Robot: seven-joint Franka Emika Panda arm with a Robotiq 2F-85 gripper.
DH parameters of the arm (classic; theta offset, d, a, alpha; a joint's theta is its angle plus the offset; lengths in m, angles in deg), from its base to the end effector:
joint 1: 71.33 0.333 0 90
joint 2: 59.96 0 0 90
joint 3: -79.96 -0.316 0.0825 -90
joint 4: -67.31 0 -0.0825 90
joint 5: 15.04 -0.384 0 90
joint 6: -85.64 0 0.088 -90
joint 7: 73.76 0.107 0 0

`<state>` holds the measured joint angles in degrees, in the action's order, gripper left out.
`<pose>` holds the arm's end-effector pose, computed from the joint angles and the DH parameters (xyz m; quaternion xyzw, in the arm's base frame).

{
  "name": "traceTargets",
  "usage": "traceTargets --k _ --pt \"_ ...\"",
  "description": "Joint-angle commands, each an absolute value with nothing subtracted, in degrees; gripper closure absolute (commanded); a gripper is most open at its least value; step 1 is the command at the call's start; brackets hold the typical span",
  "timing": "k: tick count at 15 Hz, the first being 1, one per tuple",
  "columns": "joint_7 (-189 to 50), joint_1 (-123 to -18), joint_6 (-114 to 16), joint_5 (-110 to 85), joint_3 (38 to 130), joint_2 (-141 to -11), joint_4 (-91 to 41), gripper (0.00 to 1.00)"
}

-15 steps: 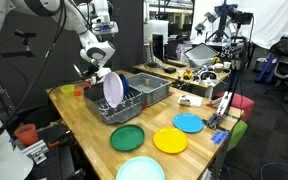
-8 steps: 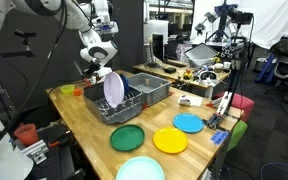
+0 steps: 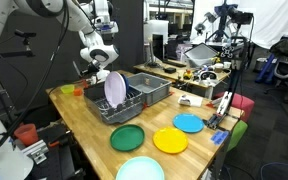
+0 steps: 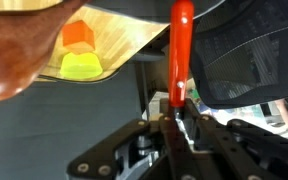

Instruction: Pick up the knife from the yellow plate and put it in the knife holder on the dish rack

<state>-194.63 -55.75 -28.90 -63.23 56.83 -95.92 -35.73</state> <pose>0.4711 0.4141 0.2223 -0.3914 -0.7861 -0.1486 0.4547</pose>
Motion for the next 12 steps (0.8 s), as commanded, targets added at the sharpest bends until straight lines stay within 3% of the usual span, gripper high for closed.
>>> traceTargets --k 1,12 --pt "-198.0 -57.3 -26.6 -65.1 57.4 -97.5 -36.6 0.96" --pt "-201.2 -57.2 -20.8 -66.9 59.0 -99.1 -36.7 0.96"
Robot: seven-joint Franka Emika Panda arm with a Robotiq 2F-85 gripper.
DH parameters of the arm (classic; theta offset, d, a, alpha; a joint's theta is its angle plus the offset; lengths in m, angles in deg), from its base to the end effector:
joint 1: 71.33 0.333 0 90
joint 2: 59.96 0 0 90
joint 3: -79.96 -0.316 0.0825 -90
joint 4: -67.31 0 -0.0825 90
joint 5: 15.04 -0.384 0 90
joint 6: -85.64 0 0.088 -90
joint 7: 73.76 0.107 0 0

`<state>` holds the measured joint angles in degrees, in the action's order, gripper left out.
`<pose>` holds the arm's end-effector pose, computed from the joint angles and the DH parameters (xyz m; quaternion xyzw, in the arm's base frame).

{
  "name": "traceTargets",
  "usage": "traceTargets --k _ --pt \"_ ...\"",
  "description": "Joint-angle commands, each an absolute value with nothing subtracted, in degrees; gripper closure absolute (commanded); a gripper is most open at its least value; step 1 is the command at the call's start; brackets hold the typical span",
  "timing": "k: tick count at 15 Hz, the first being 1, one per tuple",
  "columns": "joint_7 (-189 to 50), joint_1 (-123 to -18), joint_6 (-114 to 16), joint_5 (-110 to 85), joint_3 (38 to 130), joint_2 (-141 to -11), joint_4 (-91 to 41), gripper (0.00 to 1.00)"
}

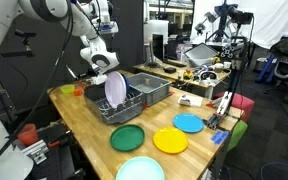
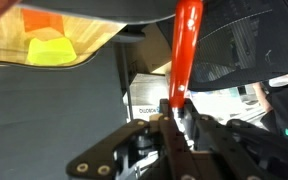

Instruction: Pick up the knife from the yellow plate and put it in the knife holder on the dish rack

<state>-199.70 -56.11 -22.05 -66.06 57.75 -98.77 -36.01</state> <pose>0.4560 0.4064 0.1949 -0.3550 -0.7658 -0.1417 0.5171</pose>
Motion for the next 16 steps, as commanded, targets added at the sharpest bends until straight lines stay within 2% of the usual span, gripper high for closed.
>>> traceTargets --k 1,16 --pt "-201.5 -57.3 -20.7 -67.1 59.0 -99.1 -36.5 0.96" --pt "-203.3 -57.0 -13.2 -66.8 60.3 -106.6 -26.8 0.96"
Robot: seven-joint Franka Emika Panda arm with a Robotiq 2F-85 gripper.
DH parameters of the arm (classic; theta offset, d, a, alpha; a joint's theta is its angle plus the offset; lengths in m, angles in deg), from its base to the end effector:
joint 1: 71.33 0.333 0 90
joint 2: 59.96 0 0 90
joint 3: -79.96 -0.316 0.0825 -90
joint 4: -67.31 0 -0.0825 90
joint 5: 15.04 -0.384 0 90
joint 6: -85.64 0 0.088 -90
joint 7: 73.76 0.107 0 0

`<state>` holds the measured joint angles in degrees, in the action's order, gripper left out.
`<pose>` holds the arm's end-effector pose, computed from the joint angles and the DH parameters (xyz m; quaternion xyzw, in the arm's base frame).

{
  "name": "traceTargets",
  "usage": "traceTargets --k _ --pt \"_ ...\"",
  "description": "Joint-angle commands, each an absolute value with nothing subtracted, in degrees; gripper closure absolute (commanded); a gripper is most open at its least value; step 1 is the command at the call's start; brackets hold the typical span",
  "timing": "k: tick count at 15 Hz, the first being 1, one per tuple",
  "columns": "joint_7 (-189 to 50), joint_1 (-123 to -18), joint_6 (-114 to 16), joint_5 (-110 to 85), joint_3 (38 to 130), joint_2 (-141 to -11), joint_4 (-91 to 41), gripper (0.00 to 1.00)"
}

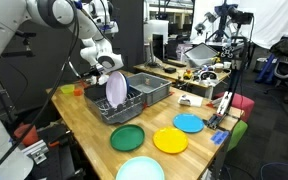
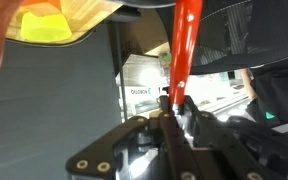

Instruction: Pick up the knife from the yellow plate and put it in the knife holder on the dish rack

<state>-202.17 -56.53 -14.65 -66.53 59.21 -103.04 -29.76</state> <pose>0.4779 0.4036 0.1909 -0.3199 -0.7531 -0.1552 0.5536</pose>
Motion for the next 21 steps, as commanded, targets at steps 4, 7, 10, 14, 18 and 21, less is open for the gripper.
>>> traceTargets --k 4,7,10,14,18,21 --pt "-202.9 -56.9 -12.8 -67.0 60.0 -108.2 -25.1 0.96" --pt "-203.3 -56.9 -12.3 -67.4 59.6 -107.4 -25.7 0.96" --pt "-203.4 -57.0 -12.8 -69.0 59.1 -104.3 -28.4 0.96" --pt "-203.4 -56.8 -13.6 -72.5 58.9 -97.7 -33.5 0.96" --pt "-202.6 -56.5 -15.0 -75.0 60.0 -91.2 -37.7 0.96" --pt "-204.9 -56.6 -18.4 -79.7 61.2 -88.8 -40.3 0.96"
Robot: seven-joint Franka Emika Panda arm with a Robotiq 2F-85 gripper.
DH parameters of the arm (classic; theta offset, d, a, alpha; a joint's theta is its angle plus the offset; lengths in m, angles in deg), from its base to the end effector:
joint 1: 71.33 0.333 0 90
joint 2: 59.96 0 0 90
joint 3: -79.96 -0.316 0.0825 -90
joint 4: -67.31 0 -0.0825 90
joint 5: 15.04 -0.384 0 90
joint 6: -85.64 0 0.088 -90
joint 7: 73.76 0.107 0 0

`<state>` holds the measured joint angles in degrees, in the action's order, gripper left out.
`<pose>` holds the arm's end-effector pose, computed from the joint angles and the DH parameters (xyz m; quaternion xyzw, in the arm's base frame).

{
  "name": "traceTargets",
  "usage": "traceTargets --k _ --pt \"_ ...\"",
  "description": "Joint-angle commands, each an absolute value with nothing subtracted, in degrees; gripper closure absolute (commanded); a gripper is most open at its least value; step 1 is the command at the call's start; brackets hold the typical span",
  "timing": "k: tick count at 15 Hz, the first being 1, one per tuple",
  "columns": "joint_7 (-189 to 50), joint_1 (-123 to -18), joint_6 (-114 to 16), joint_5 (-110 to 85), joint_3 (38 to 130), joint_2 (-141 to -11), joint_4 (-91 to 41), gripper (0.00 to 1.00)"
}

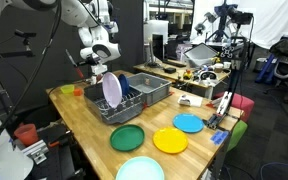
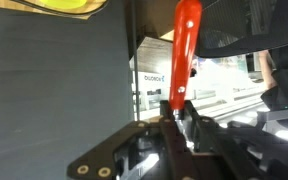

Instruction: Pick up the knife from the yellow plate and put it in the knife holder on the dish rack

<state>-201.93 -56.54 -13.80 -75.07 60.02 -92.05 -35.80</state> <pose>0.4698 0.4006 0.2688 -0.3321 -0.7371 -0.2054 0.5515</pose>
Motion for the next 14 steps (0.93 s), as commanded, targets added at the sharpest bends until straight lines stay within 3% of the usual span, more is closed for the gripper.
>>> traceTargets --k 1,8,9,10,14 --pt "-205.5 -56.5 -20.4 -81.7 61.7 -88.2 -41.4 0.96" --pt "-203.3 -54.5 -28.1 -90.9 62.5 -80.5 -49.9 0.96" --pt "-203.7 -54.6 -24.6 -88.7 62.8 -84.9 -45.4 0.96" --pt "-203.5 -54.3 -24.8 -88.8 62.8 -84.0 -46.1 0.85" --pt "-203.4 -54.3 -24.8 -88.8 63.1 -84.8 -45.8 0.85"
